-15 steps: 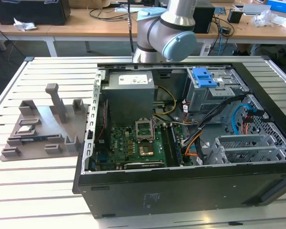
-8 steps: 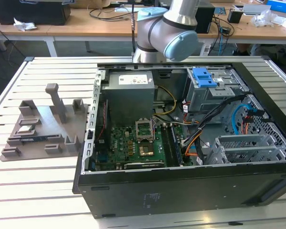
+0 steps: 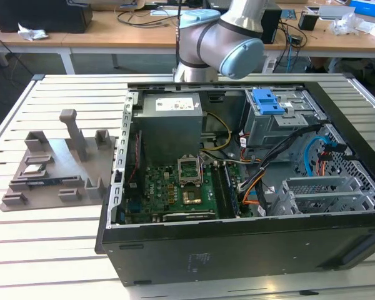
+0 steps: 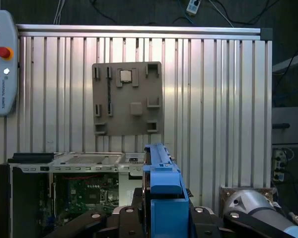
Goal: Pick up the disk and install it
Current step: 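Pick up the disk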
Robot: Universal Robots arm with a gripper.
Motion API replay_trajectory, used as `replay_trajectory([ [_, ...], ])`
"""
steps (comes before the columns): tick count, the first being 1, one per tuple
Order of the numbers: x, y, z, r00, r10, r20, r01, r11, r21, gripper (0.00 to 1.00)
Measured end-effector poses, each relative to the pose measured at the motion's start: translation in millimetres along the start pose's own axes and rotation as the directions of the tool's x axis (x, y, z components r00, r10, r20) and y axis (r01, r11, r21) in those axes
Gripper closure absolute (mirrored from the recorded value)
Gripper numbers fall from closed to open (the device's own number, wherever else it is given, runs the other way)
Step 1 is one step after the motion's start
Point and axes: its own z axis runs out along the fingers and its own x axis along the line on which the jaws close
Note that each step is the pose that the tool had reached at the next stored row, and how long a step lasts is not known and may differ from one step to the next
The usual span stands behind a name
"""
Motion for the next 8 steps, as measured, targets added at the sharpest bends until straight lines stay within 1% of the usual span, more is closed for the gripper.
replay_trajectory([
  [1,0.0,-5.0,0.0,1.0000,0.000,-0.0001,0.000,1.0000,-0.0006,0.63],
  [3,0.2,-22.4,0.2,1.0000,0.000,-0.0001,0.000,1.0000,-0.0031,0.63],
  [5,0.3,-33.5,0.4,1.0000,0.000,0.0001,0.000,1.0000,-0.0044,0.63],
  [7,0.5,-51.8,0.5,1.0000,0.000,0.0000,0.000,1.0000,-0.0068,0.63],
  [8,0.6,-57.9,0.5,1.0000,0.000,0.0000,0.000,1.0000,-0.0075,0.63],
])
